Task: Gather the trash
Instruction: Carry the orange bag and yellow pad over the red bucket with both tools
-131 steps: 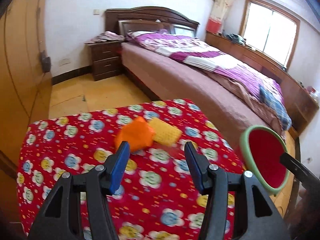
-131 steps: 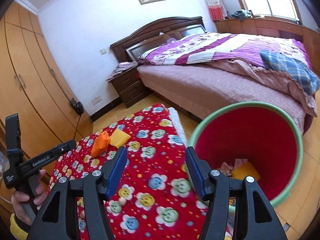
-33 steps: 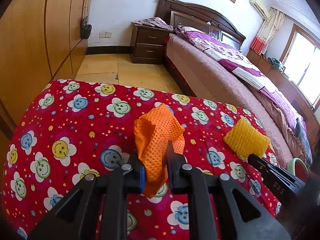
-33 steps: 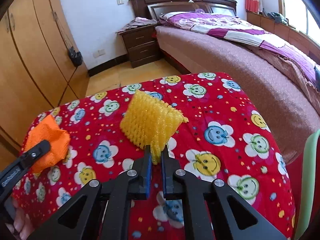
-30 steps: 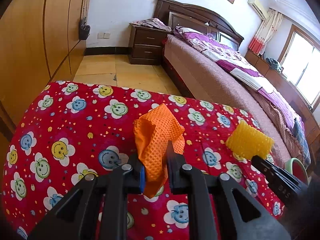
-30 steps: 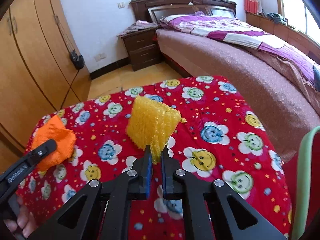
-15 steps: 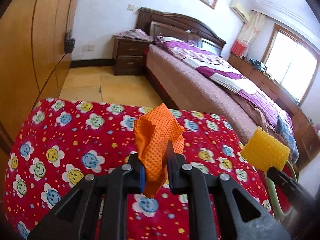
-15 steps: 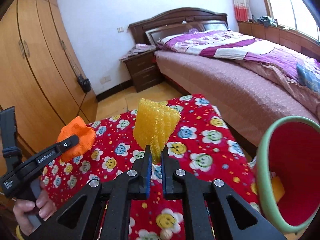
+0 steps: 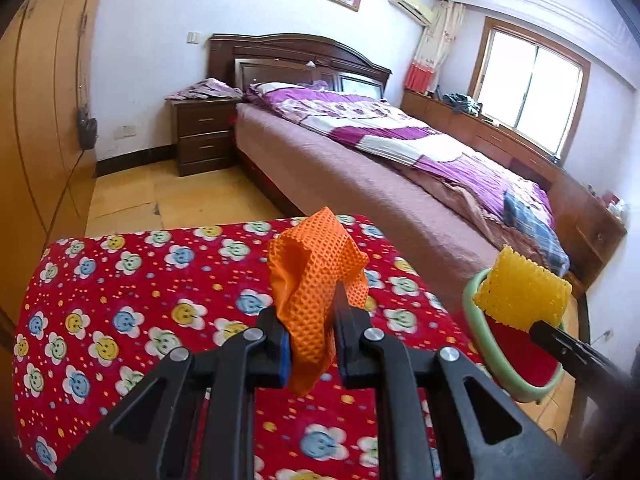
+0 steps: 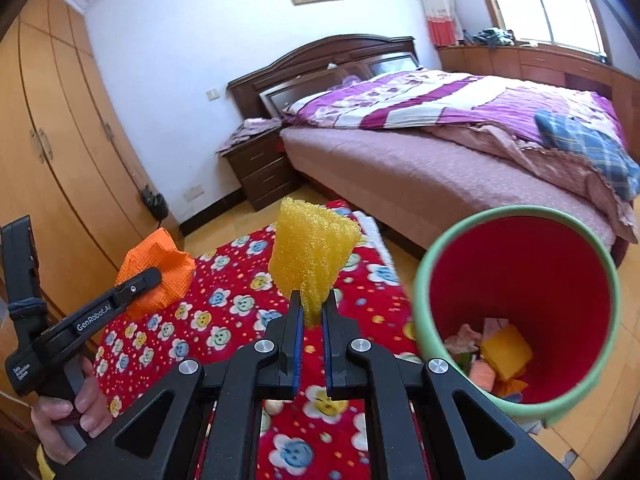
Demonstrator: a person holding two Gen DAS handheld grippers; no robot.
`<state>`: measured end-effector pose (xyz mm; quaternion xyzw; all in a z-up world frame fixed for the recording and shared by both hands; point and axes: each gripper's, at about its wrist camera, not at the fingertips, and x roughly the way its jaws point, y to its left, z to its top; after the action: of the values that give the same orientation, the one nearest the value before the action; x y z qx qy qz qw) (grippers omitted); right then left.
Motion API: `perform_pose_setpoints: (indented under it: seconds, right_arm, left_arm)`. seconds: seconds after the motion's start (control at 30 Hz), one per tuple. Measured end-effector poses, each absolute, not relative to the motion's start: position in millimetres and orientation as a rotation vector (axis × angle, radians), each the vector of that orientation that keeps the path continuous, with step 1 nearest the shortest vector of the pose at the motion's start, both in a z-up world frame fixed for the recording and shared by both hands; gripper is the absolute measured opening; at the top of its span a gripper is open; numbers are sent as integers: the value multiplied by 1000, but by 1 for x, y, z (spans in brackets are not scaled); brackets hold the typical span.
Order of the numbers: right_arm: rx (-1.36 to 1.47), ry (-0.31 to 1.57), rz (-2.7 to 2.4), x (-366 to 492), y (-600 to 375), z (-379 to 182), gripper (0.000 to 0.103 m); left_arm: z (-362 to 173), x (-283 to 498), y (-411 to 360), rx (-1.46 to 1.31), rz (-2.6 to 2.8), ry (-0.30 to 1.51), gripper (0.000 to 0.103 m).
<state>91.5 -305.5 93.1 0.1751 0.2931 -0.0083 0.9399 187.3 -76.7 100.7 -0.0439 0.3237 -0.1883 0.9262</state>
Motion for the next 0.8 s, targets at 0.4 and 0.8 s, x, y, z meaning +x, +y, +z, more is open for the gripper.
perform_pose_setpoints:
  seconds: [0.4, 0.8]
  right_arm:
    - [409, 516, -74, 35, -348, 100, 7]
    - [483, 485, -168, 2, -402, 84, 7]
  left_arm:
    - [119, 152, -125, -85, -475, 663, 16]
    - [114, 132, -203, -30, -604, 693, 16]
